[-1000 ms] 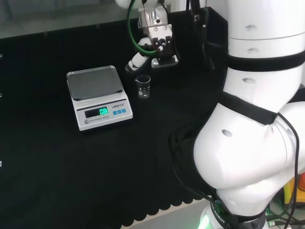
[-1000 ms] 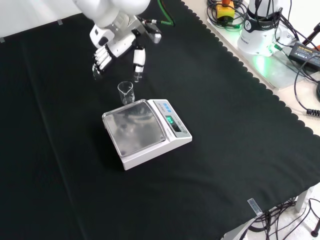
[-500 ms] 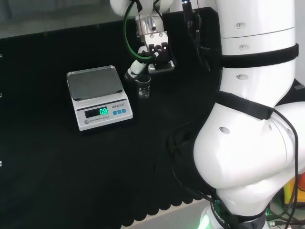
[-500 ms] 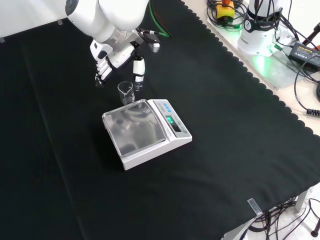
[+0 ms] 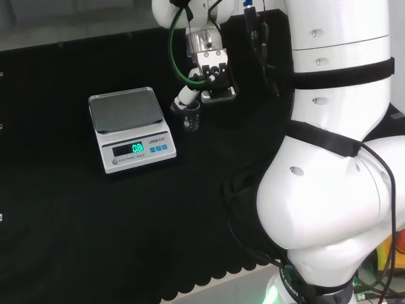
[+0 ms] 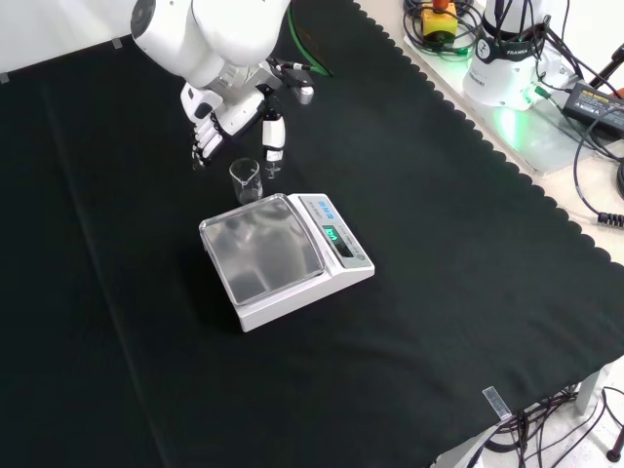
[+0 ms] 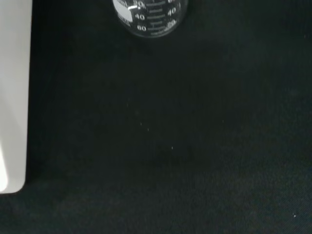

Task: Pick up the beaker.

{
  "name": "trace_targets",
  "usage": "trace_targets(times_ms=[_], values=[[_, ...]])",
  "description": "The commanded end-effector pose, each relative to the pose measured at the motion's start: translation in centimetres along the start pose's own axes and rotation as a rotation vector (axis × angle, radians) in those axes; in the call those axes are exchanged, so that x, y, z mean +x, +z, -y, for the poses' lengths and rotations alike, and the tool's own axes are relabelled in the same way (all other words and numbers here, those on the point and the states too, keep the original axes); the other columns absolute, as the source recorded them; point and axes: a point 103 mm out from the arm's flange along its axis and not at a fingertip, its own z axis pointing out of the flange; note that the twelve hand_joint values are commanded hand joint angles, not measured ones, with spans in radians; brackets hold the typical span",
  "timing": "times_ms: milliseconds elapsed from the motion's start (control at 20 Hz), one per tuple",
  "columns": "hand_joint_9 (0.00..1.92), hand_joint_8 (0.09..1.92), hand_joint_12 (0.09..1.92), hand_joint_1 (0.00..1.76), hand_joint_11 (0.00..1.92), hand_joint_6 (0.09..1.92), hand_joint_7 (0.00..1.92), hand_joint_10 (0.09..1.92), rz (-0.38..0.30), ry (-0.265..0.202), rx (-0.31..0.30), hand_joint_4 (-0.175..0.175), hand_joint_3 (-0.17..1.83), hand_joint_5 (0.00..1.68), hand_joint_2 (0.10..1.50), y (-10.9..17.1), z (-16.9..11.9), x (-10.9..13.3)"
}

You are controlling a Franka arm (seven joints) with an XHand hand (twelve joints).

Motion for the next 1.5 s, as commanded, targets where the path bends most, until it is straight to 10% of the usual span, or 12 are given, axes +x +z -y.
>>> trace_targets(times_ms=[50,600,1100,1500], values=[[0.00,0.59,1.43,0.49,0.00,0.09,0.00,0.54,-0.009,0.009,0.013,-0.071,0.08,0.15,0.80,0.6,-0.3,0.0],[0.02,0.76,1.45,0.59,0.11,0.09,0.03,0.80,0.005,0.001,-0.013,-0.086,0.08,0.20,0.82,1.1,-0.5,0.2],[0.51,0.80,1.26,0.74,0.58,0.12,0.36,0.74,0.025,0.021,-0.063,-0.093,0.13,0.45,0.81,1.8,-0.9,0.8],[0.90,0.79,0.97,0.87,1.04,0.71,0.65,0.52,0.031,0.044,-0.119,-0.119,0.26,0.53,0.78,1.6,-0.9,0.9]])
